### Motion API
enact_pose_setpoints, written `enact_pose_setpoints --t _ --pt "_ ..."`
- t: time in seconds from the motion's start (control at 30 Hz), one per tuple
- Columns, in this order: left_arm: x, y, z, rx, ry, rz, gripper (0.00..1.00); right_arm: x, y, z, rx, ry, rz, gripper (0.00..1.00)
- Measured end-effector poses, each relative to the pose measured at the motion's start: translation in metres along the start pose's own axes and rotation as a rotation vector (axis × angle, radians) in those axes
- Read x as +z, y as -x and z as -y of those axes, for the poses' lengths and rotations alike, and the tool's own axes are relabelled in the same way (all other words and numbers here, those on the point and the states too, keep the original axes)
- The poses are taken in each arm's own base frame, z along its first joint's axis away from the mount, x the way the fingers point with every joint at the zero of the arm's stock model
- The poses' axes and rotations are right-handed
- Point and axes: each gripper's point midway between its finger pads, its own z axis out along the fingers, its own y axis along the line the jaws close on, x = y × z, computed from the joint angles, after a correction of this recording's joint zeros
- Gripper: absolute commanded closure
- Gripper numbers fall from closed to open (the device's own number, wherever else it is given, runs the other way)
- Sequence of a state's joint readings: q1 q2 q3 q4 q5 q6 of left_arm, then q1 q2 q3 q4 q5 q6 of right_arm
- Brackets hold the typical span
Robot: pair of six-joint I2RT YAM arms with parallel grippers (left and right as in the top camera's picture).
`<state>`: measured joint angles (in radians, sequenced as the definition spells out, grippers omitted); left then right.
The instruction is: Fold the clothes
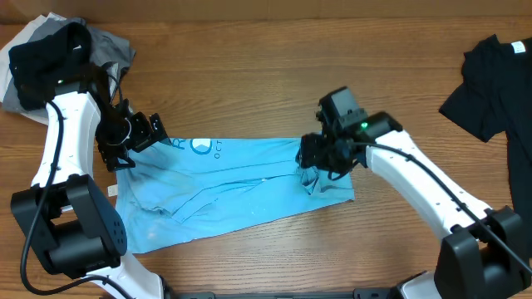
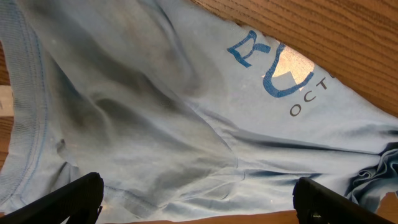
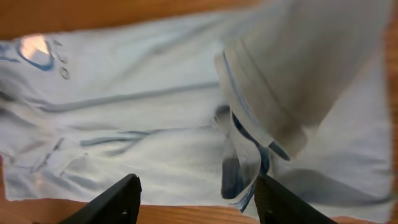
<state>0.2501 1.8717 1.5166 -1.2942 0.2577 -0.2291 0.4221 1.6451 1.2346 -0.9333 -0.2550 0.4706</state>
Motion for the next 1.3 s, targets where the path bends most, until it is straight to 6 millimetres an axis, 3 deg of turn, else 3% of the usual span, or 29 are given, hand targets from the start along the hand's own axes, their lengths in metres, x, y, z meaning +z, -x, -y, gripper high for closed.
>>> enact_pose_setpoints --t 0.13,0.3,0.4,0.7,1.13,1.3 --pt "0.0 0.0 0.0 0.0 0.0 0.0 0.0 -0.023 0.023 0.014 0.023 -0.069 0.065 0.33" --pt "0.0 0.0 0.0 0.0 0.0 0.0 0.0 -0.032 0.028 0.053 0.108 -0.151 0.062 0.44" --pt "0.0 0.0 0.0 0.0 0.0 0.0 0.0 -0.029 0.027 0.063 0.125 -0.166 0.059 0.49" --pt "0.0 -0.003 -0.001 -0.003 0.003 -0.013 0.0 0.006 0.016 0.056 0.119 -0.043 0.031 0.48" --pt "0.0 -0.003 -0.001 -0.003 0.002 -0.012 0.0 0.032 0.006 0.053 0.159 0.032 0.028 0.47" --pt "0.0 -0.003 -0.001 -0.003 0.002 -0.012 0.0 0.033 0.011 0.049 0.17 0.051 0.048 0.48"
